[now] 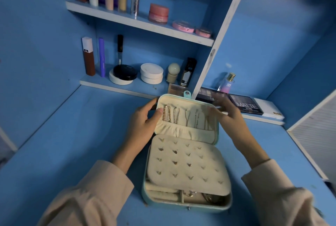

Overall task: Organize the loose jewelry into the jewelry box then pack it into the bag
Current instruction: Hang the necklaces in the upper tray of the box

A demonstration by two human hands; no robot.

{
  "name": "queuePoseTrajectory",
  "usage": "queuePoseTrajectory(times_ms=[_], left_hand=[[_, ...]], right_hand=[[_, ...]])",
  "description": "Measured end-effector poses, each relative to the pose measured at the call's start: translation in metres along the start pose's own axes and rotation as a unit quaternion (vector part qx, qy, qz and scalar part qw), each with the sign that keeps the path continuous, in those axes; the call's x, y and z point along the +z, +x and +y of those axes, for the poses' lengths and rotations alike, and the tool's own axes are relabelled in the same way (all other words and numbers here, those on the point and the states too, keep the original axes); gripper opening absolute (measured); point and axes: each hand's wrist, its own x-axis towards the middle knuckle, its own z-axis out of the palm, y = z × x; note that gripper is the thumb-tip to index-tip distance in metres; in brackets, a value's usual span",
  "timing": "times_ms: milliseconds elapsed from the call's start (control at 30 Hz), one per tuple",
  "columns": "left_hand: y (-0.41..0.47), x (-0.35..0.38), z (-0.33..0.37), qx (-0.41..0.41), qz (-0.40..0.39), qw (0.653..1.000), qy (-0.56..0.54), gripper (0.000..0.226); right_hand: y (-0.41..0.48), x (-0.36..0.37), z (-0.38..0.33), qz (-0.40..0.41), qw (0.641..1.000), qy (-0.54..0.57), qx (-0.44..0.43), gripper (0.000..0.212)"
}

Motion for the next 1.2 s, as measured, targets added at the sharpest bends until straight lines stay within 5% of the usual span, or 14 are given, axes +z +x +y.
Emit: queuePoseTrajectory(times_ms=[100,333,733,867,1000,1200], left_hand=[[0.001,0.002,0.002,-0.027,0.005,0.999,-0.039,0.03],[0.002,0.001,0.008,-0.032,0.021,0.998,-0.058,0.027],[-0.001,0.001,0.021,-0.025,0.033,0.997,-0.059,0.026],[-0.003,0.002,0.024,-0.015,0.043,0.998,-0.047,0.029],[-0.005,0.003,0.03,-0.006,0.043,0.998,-0.041,0.043],[-0.005,0.004,0.029,0.036,0.066,0.997,0.024,0.043]], right_hand=[[-0.002,0.004,0.008,-0.061,0.98,0.156,0.106,0.026],[-0.005,0.007,0.012,-0.058,0.943,0.309,0.106,0.026],[-0.003,0.02,0.006,0.074,0.962,0.263,0.029,0.015],[-0.007,0.013,0.003,0.019,0.968,0.248,0.007,0.013],[-0.013,0.002,0.003,-0.088,0.965,0.248,-0.01,0.036],[-0.017,-0.001,-0.004,-0.084,0.97,0.225,-0.037,0.039]])
